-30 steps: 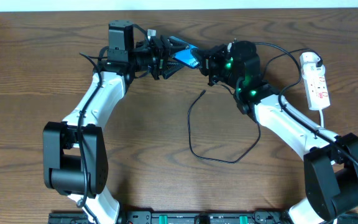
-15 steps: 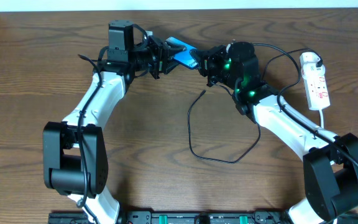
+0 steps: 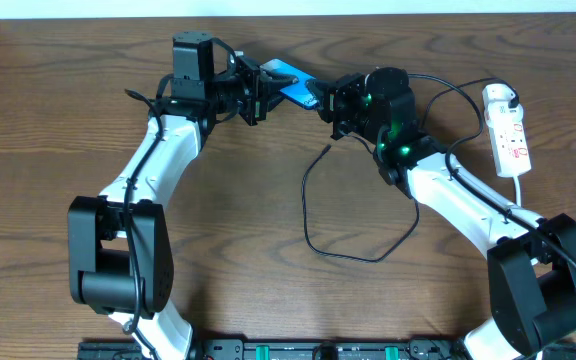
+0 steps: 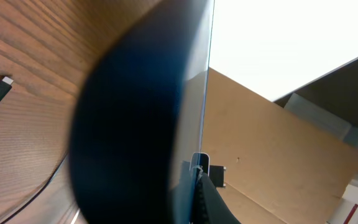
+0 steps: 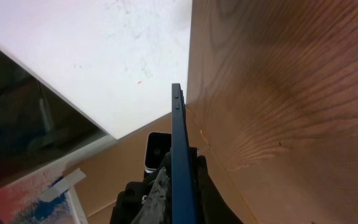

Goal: Plug charger to phone and switch on socket

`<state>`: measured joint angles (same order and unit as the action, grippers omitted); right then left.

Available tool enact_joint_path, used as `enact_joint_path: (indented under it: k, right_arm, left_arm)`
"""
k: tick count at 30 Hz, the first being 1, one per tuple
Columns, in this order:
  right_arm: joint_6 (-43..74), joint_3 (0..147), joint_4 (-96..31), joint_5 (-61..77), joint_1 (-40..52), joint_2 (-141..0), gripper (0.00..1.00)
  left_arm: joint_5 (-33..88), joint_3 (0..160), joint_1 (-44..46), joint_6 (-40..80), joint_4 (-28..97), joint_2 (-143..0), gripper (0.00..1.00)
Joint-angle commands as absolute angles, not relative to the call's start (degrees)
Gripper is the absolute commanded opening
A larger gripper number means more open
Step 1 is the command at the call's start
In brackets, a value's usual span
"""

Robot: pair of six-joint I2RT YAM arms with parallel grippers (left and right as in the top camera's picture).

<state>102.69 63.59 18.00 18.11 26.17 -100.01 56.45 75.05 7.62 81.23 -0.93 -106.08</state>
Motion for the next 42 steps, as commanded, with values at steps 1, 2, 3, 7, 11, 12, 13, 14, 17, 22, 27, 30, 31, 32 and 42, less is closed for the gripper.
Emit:
enact_joint_path:
  k: [1, 2, 3, 7, 11, 12, 13, 14, 17, 22, 27, 30, 31, 32, 42]
  right_arm:
    - [99.9, 64.6, 18.9, 18.3, 27.1, -97.7, 0.01]
    - [99.9, 64.6, 18.9, 18.3, 27.1, -97.7, 0.01]
    - [99.9, 64.6, 18.9, 18.3, 27.1, -97.7, 0.01]
    - [99.9, 64.6, 18.9, 18.3, 27.1, -97.7, 0.01]
    - [99.9, 64.6, 19.1, 18.5, 27.2, -97.7, 0.01]
    - [100.4, 64.6, 19.1, 18.5, 27.4, -97.7, 0.01]
    - [100.7, 64.6, 19.1, 18.5, 27.6, -97.7, 0.01]
    - [100.7, 64.6, 19.2, 18.5, 27.8, -97.7, 0.01]
    - [100.7, 64.6, 19.6, 18.5, 28.3, -97.7, 0.01]
    - [100.7, 64.6, 20.0, 18.5, 28.5, -97.7, 0.01]
    - [100.7, 64.6, 20.1, 18.5, 28.6, -97.7, 0.01]
    - [100.7, 64.6, 20.2, 18.5, 28.6, -97.7, 0.01]
    - [100.7, 64.6, 20.2, 18.5, 28.6, -97.7, 0.01]
    - [100.7, 64.6, 20.2, 18.5, 28.6, -97.7, 0.01]
    - [100.7, 64.6, 20.2, 18.5, 28.6, -97.7, 0.01]
  left_arm:
    - [55.0, 75.6, 7.9, 80.1, -0.3, -105.2, 0.07]
    - [55.0, 75.6, 7.9, 80.1, -0.3, -105.2, 0.07]
    - [55.0, 75.6, 7.9, 80.1, -0.3, -105.2, 0.07]
    - [54.7, 75.6, 7.9, 80.1, -0.3, -105.2, 0.07]
    - [54.7, 75.6, 7.9, 80.1, -0.4, -105.2, 0.09]
    - [54.7, 75.6, 7.9, 80.1, -0.3, -105.2, 0.11]
    - [54.7, 75.6, 7.9, 80.1, -0.4, -105.2, 0.11]
    - [54.7, 75.6, 7.9, 80.1, -0.3, -105.2, 0.12]
    - [54.7, 75.6, 7.9, 80.1, -0.3, -105.2, 0.13]
    - [54.7, 75.6, 7.9, 80.1, -0.3, -105.2, 0.17]
    - [54.7, 75.6, 7.9, 80.1, -0.3, -105.2, 0.17]
    - [54.7, 75.6, 7.9, 80.0, -0.3, -105.2, 0.17]
    - [54.7, 75.6, 7.9, 80.1, -0.3, -105.2, 0.17]
    - [54.7, 75.6, 7.9, 80.1, -0.3, -105.2, 0.17]
    - [54.7, 75.6, 7.9, 80.1, -0.3, -105.2, 0.17]
